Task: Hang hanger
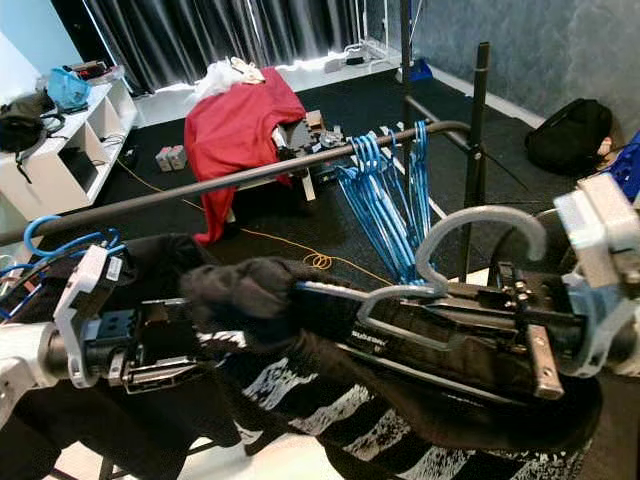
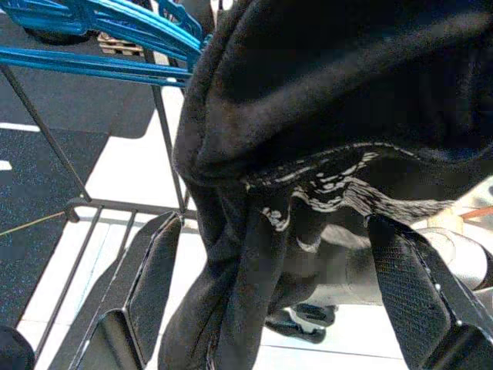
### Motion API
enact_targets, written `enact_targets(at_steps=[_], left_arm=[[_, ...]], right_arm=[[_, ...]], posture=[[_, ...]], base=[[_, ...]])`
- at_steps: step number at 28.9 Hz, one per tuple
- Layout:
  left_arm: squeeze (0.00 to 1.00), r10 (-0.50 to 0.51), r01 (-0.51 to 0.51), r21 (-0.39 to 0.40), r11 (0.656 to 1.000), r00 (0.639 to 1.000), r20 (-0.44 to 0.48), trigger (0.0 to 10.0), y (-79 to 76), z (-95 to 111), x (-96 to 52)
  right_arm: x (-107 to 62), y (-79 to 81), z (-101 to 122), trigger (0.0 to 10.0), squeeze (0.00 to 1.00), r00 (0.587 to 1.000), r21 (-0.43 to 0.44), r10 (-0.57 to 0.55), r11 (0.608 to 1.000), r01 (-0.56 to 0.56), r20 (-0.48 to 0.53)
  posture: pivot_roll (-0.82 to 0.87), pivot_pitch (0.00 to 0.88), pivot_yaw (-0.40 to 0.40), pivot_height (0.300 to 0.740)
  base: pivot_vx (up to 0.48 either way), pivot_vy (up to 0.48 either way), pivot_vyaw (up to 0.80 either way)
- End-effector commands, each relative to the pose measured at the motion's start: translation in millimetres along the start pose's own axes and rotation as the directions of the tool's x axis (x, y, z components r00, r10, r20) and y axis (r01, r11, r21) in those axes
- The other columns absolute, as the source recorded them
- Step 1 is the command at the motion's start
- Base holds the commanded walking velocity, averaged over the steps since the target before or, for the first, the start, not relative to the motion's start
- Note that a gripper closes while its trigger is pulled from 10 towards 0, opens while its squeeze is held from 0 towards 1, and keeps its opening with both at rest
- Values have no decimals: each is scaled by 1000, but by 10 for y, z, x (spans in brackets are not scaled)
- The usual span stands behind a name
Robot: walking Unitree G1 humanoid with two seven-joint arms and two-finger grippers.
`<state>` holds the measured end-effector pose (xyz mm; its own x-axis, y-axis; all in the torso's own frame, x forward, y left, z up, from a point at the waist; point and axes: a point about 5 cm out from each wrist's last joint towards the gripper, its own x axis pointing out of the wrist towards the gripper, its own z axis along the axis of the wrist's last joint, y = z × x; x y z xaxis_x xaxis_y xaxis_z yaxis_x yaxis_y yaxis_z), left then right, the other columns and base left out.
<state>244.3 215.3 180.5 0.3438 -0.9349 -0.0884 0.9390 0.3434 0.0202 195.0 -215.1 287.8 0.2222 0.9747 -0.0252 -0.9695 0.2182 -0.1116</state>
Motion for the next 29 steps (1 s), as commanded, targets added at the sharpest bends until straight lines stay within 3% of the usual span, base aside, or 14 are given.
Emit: enact_targets(at_steps=[1,7,8,9,10,18,29], left_arm=[[0,6,-6,-21,1000,1000,5,10000,-14,-21,-21],[0,17,-16,-29,999,999,30,10000,-12,-9,18],[0,25,-24,-29,999,998,60,4118,-2,18,37],[0,25,-24,-29,999,998,60,4118,-2,18,37],[0,32,-30,-29,999,995,92,0,11,61,39],[0,32,-29,-17,999,980,196,0,49,227,9],[0,56,-56,-7,998,978,203,0,88,237,-20]], right_arm=[[17,32,69,0,0,1000,-35,19,999,-18,25],[27,26,76,0,0,999,-36,26,999,-25,28],[33,20,60,0,0,999,-31,26,999,-25,25],[33,20,60,0,0,999,-31,26,999,-25,25],[38,14,32,0,0,1000,-26,23,999,-22,12],[43,-14,-94,0,0,1000,4,-7,1000,7,-30],[34,-40,-110,0,0,999,5,-32,999,32,-36]], posture=[[-191,0,142,740],[-191,0,139,740],[-189,0,136,740],[-189,0,136,740],[-189,0,136,740],[-184,0,135,740],[-183,0,134,740]], base=[[0,0,0],[0,0,0],[0,0,0],[0,0,0],[0,0,0],[0,0,0],[0,0,0]])
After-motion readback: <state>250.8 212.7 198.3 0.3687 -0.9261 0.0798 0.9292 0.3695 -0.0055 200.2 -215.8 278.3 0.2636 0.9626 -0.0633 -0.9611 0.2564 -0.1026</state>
